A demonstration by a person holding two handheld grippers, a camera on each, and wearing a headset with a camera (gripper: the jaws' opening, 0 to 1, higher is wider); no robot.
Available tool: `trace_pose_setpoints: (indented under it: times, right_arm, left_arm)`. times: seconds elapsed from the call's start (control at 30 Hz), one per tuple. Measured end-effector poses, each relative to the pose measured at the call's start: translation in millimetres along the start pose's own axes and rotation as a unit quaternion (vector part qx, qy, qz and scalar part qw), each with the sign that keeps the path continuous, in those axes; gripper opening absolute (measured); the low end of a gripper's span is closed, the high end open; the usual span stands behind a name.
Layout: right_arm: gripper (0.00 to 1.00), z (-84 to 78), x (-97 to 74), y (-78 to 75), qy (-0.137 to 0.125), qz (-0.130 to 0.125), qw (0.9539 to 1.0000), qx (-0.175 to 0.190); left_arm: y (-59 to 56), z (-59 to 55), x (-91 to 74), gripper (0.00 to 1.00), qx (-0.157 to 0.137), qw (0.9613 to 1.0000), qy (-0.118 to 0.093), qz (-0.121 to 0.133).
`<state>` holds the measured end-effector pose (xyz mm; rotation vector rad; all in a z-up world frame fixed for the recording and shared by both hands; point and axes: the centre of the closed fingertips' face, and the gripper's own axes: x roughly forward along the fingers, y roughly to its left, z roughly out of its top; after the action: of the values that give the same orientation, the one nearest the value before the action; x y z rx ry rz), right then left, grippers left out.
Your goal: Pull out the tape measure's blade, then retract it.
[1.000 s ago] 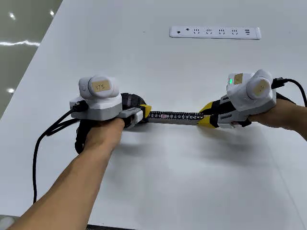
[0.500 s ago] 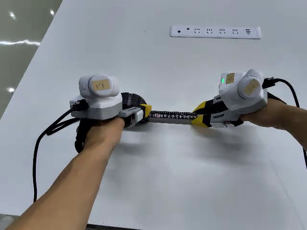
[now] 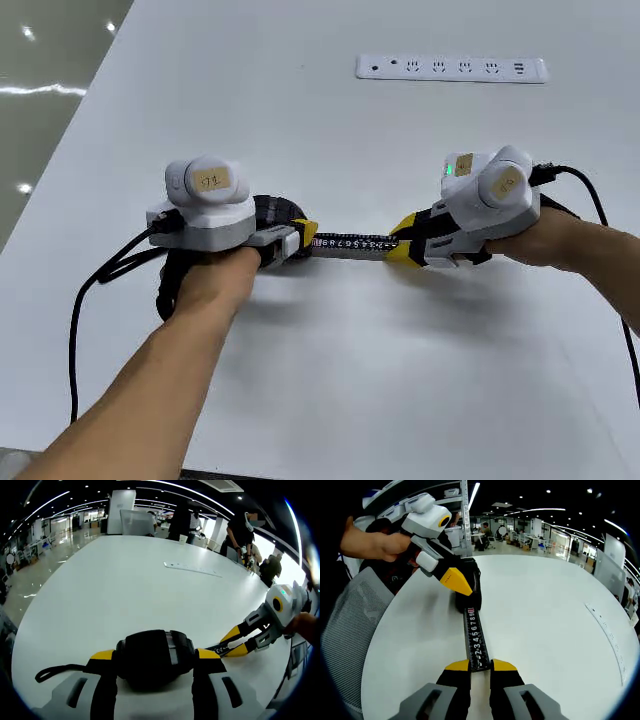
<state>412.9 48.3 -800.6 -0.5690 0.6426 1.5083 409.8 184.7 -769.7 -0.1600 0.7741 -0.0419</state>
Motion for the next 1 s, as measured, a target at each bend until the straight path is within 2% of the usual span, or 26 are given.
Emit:
trace_pose_setpoints:
  times: [1.0]
  right_arm:
    - [0.1, 21.1, 22.2, 3.8, -0.007, 0.009, 0.9999, -0.006]
  left_arm:
    - [-0.3, 0.1, -0.4, 0.55, -0.003, 1.0, 0.002, -0.003]
